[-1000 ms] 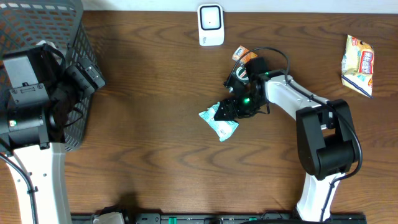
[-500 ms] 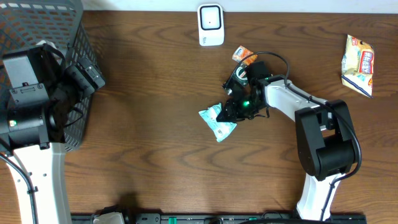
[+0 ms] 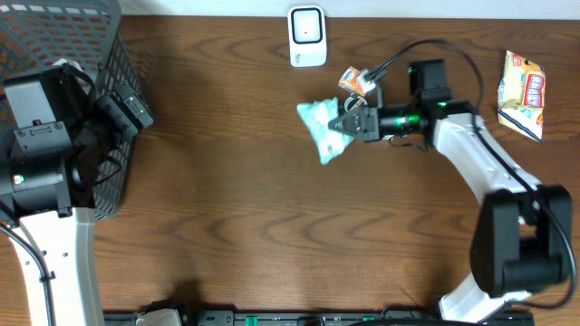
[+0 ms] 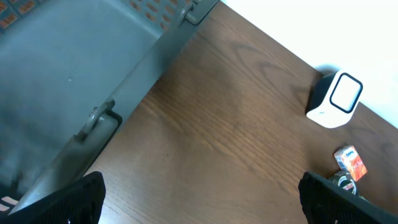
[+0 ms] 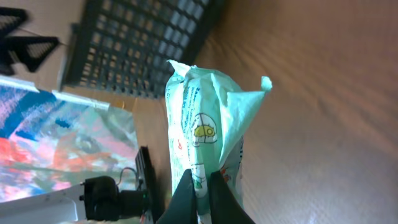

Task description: Scan the item barcode

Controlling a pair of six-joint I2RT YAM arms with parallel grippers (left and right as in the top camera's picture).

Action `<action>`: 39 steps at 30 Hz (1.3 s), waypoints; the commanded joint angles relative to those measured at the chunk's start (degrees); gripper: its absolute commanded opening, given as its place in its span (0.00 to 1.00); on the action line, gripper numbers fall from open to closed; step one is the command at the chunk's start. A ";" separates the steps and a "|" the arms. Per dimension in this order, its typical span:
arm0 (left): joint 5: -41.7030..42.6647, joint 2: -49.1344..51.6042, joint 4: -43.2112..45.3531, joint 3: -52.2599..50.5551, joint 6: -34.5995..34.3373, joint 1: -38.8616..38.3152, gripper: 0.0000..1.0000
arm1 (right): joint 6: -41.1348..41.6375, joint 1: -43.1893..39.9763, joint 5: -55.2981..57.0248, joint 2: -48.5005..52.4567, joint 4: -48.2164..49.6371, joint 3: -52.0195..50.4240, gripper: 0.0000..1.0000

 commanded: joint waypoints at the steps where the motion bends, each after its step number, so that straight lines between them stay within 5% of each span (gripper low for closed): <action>1: -0.55 0.00 -0.17 0.07 0.74 0.24 0.98 | 6.82 -1.22 -3.23 -6.21 6.14 0.15 0.01; 6: -0.55 0.00 -0.17 0.04 0.74 0.24 0.98 | 15.54 -0.92 1.40 -10.73 13.33 0.15 0.01; 20: -0.55 0.00 -0.15 0.04 0.74 0.24 0.98 | 15.87 0.11 1.68 -11.54 13.07 0.13 0.01; 25: -0.55 0.00 -0.15 0.07 0.74 0.24 0.98 | 9.44 0.81 19.12 -11.37 1.81 0.11 0.01; 31: -0.55 0.00 -0.15 0.07 0.74 0.24 0.98 | 0.09 7.17 43.98 -9.97 -9.20 0.11 0.37; 39: -0.55 0.00 -0.15 0.07 0.74 0.24 0.98 | -3.98 23.28 63.93 -7.76 -17.46 0.09 0.51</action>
